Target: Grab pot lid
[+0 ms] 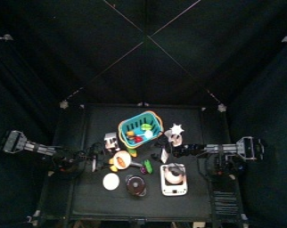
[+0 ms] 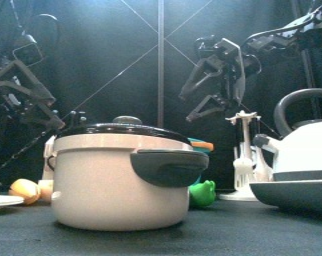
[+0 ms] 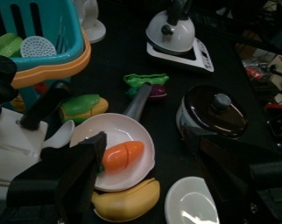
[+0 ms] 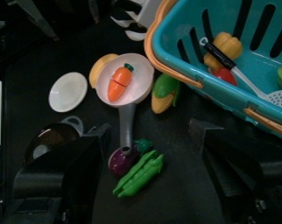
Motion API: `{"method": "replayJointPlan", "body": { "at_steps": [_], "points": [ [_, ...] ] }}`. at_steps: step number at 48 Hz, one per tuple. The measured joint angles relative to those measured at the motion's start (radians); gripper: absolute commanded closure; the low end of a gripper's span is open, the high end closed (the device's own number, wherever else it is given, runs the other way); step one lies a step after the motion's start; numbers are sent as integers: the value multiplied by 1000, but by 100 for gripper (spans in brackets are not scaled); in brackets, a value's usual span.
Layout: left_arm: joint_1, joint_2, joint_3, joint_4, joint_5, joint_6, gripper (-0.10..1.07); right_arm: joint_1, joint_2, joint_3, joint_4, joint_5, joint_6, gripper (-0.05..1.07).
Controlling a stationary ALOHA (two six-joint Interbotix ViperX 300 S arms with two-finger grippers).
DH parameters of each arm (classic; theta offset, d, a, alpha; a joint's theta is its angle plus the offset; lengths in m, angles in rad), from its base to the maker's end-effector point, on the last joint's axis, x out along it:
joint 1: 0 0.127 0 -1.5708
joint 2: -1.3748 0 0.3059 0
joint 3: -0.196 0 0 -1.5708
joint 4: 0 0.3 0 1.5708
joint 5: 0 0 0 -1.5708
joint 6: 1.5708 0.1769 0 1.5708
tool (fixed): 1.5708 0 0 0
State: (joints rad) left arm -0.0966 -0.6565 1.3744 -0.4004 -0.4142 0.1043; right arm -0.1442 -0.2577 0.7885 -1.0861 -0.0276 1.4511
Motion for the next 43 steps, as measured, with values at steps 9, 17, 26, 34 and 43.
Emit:
{"method": "replayJointPlan", "body": {
  "at_steps": [9,17,26,34,43],
  "points": [
    [2,-2,3,0,0,2,-4,2,0,0,0,-2,0,2],
    [6,0,3,0,0,3,-4,3,0,0,-2,2,0,2],
    [21,0,6,0,0,-3,-4,3,-8,2,-12,6,-2,2],
    [21,0,3,0,0,-5,-4,3,-38,0,-61,8,-3,2],
    [21,0,-12,0,2,-5,-4,3,-81,2,-152,6,-2,2]
  ]
}}
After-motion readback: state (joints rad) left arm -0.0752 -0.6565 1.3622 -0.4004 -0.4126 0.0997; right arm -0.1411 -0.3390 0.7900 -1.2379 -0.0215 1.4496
